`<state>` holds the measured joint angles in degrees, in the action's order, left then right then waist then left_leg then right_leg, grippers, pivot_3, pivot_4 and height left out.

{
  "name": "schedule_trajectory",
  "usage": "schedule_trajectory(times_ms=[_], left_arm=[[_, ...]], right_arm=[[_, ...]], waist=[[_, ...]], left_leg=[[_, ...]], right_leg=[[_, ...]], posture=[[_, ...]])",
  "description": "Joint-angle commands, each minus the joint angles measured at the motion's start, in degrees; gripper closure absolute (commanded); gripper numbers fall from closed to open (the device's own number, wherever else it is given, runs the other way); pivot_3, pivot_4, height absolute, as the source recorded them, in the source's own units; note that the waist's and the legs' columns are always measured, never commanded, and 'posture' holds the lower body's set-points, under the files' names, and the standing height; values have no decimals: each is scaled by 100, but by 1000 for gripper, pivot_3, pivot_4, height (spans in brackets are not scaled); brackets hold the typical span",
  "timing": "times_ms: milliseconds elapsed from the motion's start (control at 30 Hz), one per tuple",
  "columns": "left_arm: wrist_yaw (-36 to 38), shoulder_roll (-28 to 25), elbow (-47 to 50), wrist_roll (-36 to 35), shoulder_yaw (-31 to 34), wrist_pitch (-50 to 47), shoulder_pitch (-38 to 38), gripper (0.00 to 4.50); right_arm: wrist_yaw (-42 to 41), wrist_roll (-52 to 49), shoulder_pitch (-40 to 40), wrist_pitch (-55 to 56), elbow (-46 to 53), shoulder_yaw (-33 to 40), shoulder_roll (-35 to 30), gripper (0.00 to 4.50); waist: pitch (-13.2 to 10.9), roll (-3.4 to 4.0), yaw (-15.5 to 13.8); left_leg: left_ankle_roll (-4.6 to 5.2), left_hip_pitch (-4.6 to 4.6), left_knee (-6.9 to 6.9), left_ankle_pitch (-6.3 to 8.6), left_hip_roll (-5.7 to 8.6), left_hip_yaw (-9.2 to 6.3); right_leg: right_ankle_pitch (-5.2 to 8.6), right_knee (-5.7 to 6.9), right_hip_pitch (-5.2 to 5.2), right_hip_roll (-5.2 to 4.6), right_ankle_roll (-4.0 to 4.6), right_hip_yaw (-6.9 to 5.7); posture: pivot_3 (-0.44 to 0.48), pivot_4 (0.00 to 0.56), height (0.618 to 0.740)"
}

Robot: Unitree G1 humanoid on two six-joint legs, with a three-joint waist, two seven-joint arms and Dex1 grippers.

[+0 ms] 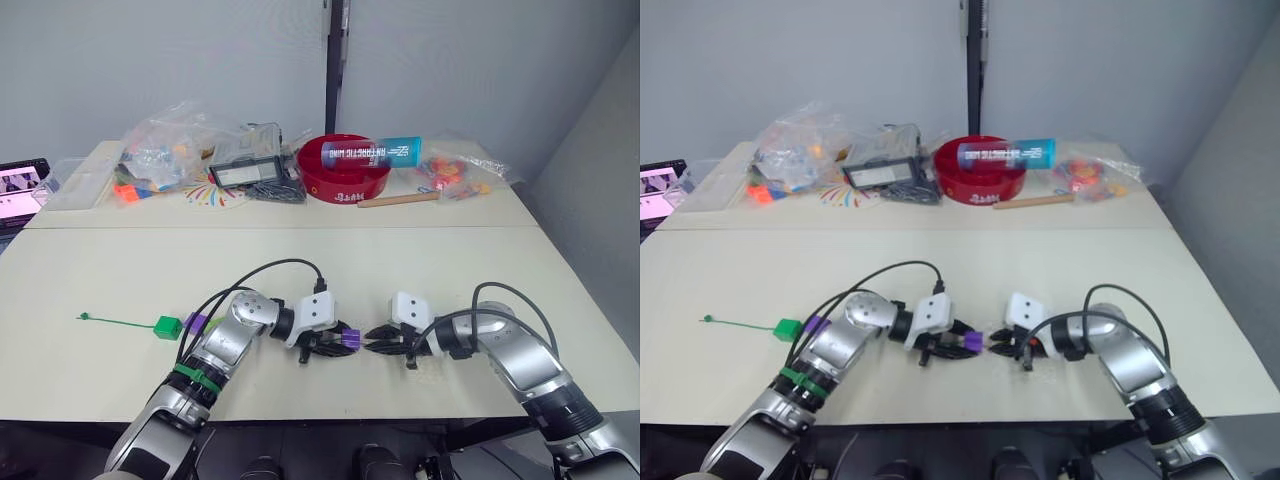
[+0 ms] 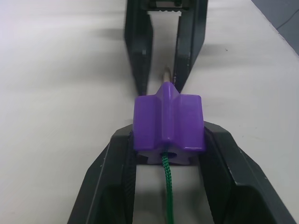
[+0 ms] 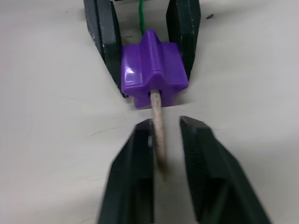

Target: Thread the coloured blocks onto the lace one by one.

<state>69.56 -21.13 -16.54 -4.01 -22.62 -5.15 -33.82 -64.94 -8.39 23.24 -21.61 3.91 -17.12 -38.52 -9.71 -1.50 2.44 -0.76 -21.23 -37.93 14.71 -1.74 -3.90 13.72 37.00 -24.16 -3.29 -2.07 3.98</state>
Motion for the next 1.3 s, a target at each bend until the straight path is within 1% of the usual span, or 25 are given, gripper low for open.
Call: schedule_trajectory(times_ms=[33,133,233,333,467,567,667,833,900,1000,1200,1300], left_arm=[[23,-31,48,52,15,103,-115,3129],[52,-125,70,55,57,101,-73,3129],[167,-389,264,9,139,19,39,3129],[345,-924,452,-48,307,-8,297,3129],[560,-1679,378,-127,602,197,653,3129],[662,-2137,156,-167,801,403,851,3129],[765,-2523,-291,-197,1025,693,945,3129],[1022,-3156,-1593,-173,1337,1418,921,3129],[1075,-3268,-1998,-95,1346,1698,858,3129],[1234,-3353,-2311,-122,1379,1913,825,3129],[1364,-3183,-2138,-340,1509,1758,866,3129],[1396,-3129,-2022,-327,1515,1710,918,3129]], right_arm=[[12,33,24,75,-16,51,-28,4500],[-5,59,22,132,-10,46,-43,4500],[-13,104,61,163,-15,44,-69,4500],[-52,146,108,192,12,40,-133,4500],[-79,116,154,149,56,65,-154,4500],[-79,113,193,148,70,86,-142,4500],[-116,72,205,116,143,100,-145,4500],[-211,20,85,49,376,62,-208,4500],[-205,24,57,51,374,61,-220,4500],[-194,60,38,88,341,62,-237,4500],[-161,49,43,37,394,7,-150,4500],[-166,44,50,6,440,-25,-121,4500]], waist=[[0,0,1],[0,0,0],[0,0,8],[0,0,31],[0,0,55],[0,1,97],[0,1,155],[2,3,205],[3,5,203],[8,15,194],[9,17,178],[9,17,165]], left_leg=[[0,0,0,0,0,0],[0,0,0,0,0,0],[0,1,0,0,-1,0],[0,3,0,0,-2,0],[1,9,0,1,-10,1],[1,11,0,1,-12,1],[1,14,1,1,-18,2],[4,25,4,2,-30,2],[5,32,6,3,-35,2],[5,36,7,3,-36,4],[6,33,7,4,-36,6],[6,31,7,4,-36,6]], right_leg=[[0,0,0,0,0,0],[0,1,0,0,0,0],[0,1,0,0,0,0],[0,3,-1,1,0,0],[0,6,-1,6,1,0],[0,7,-1,8,2,0],[1,10,-2,14,5,0],[1,18,-2,28,21,3],[3,21,0,35,23,3],[3,22,1,36,24,5],[3,23,0,36,25,6],[3,23,-1,35,25,7]], posture=[[0,150,731],[0,150,731],[0,150,731],[0,150,731],[0,150,731],[0,150,731],[0,150,731],[0,150,731],[0,150,731],[0,150,731],[0,150,731],[0,150,731]])
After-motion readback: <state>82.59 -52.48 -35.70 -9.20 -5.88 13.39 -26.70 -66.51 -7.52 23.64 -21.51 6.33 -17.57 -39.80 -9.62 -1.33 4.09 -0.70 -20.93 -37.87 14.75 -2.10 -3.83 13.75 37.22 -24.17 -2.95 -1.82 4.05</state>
